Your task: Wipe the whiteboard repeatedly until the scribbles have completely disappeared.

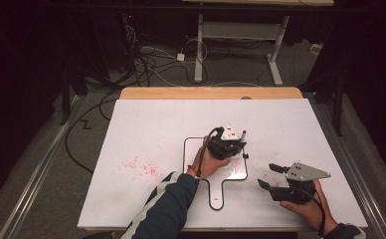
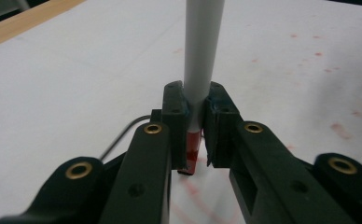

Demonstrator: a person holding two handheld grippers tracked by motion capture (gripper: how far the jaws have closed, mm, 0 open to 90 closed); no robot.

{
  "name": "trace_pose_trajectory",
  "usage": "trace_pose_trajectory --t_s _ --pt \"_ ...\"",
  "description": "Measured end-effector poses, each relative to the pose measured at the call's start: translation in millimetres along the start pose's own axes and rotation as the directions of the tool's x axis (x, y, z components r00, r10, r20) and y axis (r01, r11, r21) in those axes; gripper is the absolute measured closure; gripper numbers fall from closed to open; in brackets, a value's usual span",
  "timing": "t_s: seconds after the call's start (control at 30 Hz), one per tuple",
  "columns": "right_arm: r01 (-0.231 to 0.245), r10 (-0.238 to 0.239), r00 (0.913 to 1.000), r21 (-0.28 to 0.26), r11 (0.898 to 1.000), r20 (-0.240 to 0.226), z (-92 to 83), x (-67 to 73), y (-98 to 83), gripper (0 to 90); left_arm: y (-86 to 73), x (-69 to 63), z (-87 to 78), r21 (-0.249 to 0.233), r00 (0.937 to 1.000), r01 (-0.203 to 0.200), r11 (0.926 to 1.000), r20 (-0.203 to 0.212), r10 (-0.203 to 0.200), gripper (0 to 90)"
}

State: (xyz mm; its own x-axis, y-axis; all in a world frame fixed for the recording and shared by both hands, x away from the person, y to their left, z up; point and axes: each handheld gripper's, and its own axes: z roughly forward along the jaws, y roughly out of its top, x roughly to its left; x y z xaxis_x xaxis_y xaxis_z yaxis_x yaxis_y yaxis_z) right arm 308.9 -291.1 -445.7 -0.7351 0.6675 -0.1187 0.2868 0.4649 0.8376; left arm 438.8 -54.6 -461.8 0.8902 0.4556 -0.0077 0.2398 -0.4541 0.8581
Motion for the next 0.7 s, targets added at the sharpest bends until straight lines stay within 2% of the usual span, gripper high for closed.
trace_pose_trajectory --t_s 0.03,0.07,0.13,0.2,0.27,0.4,0.5,0.6,0.7 --pt "0.002 -0.002 1.0000 0.000 1.000 -0.003 0.3 0.4 0.1 33.8 1.2 -5.1 1.9 0.000 0.9999 -0.012 0.9999 0.012 0.012 78.6" --pt "0.002 -0.002 1.0000 0.000 1.000 -0.003 0.3 0.4 0.1 33.8 2.6 -9.3 3.0 0.007 0.9995 -0.032 0.9995 0.003 0.032 78.6" --pt "0.006 -0.006 1.0000 0.004 1.000 -0.003 0.5 0.9 0.1 33.8 3.7 -10.7 2.8 0.016 0.9990 -0.043 0.9990 0.010 0.043 78.6" --pt "0.003 -0.003 1.0000 0.005 1.000 -0.004 0.8 0.5 -0.4 33.8 3.1 -6.4 0.9 0.020 0.9992 -0.038 0.9991 0.008 0.038 78.6" --pt "0.003 -0.003 1.0000 0.006 1.000 -0.001 0.5 -0.1 -0.7 33.8 2.6 0.4 -1.3 0.028 0.9990 -0.036 0.9990 -0.025 0.036 78.6" --pt "-0.001 0.001 1.0000 0.003 1.000 0.001 0.2 -0.1 -0.6 33.8 0.8 15.9 -4.2 0.028 0.9980 0.006 0.9996 -0.064 -0.004 78.6" --pt "0.003 -0.003 1.0000 0.005 1.000 -0.005 0.8 0.1 -0.5 33.8 -0.9 14.0 -5.5 0.022 0.9994 0.025 0.9994 -0.023 -0.025 78.7" --pt "0.003 -0.003 1.0000 0.005 1.000 -0.004 0.9 -0.3 -0.5 33.8 -0.8 1.7 -4.6 0.021 0.9995 -0.013 0.9997 0.029 0.012 78.6" --pt "0.002 -0.002 1.0000 0.003 1.000 -0.004 0.7 0.2 -0.3 33.8 -0.6 -7.3 -4.8 0.023 0.9975 -0.047 0.9986 0.054 0.045 78.6"
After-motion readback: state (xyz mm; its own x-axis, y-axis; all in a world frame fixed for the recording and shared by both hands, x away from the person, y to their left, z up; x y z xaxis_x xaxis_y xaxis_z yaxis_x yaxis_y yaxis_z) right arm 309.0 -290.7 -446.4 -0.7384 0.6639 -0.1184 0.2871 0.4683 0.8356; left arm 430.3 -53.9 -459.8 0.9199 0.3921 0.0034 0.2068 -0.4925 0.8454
